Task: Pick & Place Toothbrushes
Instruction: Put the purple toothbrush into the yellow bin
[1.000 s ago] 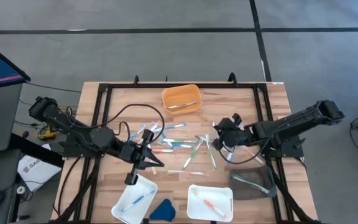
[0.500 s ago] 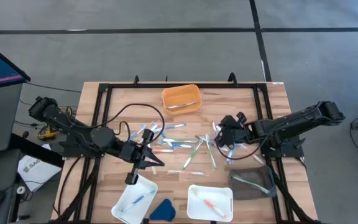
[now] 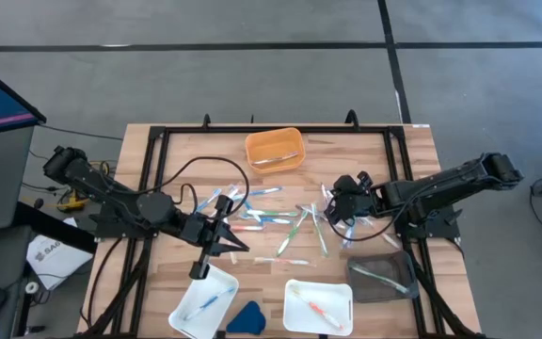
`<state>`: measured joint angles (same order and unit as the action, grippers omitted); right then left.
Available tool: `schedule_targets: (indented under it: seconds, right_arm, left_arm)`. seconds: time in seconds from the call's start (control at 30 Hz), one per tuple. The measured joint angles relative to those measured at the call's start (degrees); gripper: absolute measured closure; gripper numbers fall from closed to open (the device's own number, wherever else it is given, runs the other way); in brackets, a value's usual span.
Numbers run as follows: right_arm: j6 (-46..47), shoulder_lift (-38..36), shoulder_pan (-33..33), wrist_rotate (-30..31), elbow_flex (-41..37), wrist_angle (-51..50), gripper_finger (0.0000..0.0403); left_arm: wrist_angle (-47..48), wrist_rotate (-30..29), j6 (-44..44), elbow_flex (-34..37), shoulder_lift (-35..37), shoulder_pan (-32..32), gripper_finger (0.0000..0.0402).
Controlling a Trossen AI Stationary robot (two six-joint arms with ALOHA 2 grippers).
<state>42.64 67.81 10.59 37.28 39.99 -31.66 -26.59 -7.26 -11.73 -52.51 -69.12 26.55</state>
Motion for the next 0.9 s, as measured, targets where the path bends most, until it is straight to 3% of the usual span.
schedule_targets:
  seconds: [0.3, 0.67, 0.9]
  right_arm:
    - [1.28, 1.64, 0.02, 0.03, -0.04, 0.51, 0.0403]
    - [1.02, 14.07, -1.92, -0.29, -0.04, 1.40, 0.0403]
    - [1.83, 18.93, -3.97, -4.40, -0.02, 3.03, 0.0403]
  left_arm:
    - [0.22, 0.02, 0.02, 0.00, 0.00, 0.00, 0.0396]
    - [0.20, 0.02, 0.02, 0.00, 0.00, 0.00, 0.0396]
    - [0.22, 0.02, 0.02, 0.00, 0.00, 0.00, 0.0396]
